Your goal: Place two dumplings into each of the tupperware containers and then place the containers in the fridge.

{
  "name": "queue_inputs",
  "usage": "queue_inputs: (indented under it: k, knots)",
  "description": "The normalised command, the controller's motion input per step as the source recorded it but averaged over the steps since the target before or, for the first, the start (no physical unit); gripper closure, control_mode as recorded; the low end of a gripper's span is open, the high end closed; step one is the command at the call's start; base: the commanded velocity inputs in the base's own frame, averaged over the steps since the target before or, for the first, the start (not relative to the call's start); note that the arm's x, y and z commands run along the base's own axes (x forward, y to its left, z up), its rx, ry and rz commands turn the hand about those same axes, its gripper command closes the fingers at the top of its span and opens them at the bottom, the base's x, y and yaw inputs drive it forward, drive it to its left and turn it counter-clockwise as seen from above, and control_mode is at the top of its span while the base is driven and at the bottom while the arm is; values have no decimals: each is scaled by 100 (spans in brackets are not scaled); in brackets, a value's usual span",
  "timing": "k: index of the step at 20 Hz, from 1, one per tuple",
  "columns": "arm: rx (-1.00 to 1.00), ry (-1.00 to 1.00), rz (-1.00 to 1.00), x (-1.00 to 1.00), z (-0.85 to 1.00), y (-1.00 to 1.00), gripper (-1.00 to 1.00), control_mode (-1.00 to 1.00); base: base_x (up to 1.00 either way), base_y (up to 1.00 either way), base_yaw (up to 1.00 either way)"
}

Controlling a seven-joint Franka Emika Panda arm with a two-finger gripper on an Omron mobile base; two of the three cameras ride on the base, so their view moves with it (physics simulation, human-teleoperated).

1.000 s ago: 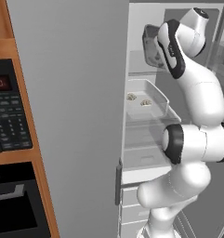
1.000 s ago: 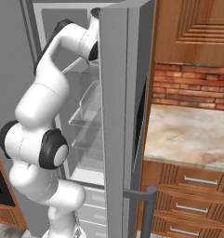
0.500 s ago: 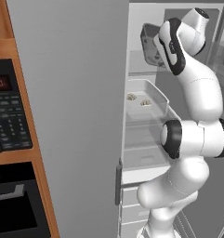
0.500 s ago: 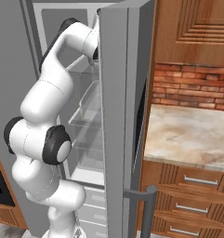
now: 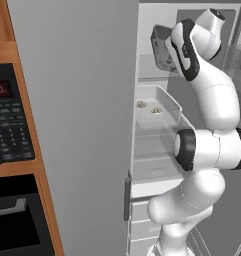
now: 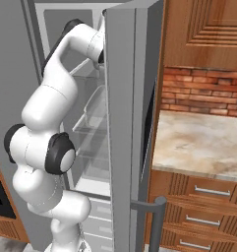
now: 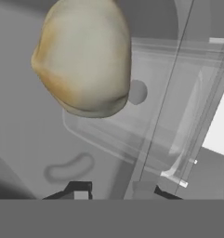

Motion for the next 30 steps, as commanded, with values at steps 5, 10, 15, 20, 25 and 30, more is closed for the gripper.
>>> queue_inputs:
  k: [5, 10, 15, 20, 25, 30]
  knots:
    - [0, 0, 0, 0, 0, 0, 100, -100, 0, 0, 0]
    - [0, 0, 0, 0, 0, 0, -100, -100, 0, 0, 0]
    - [0, -5, 0, 0, 0, 0, -100, -100, 0, 0, 0]
    - [5, -32, 0, -9, 0, 0, -100, -100, 0, 0, 0]
    - [4, -47, -5, -41, -9, 8, -100, -100, 0, 0, 0]
    - [0, -33, -18, -78, -3, 24, -100, -100, 0, 0, 0]
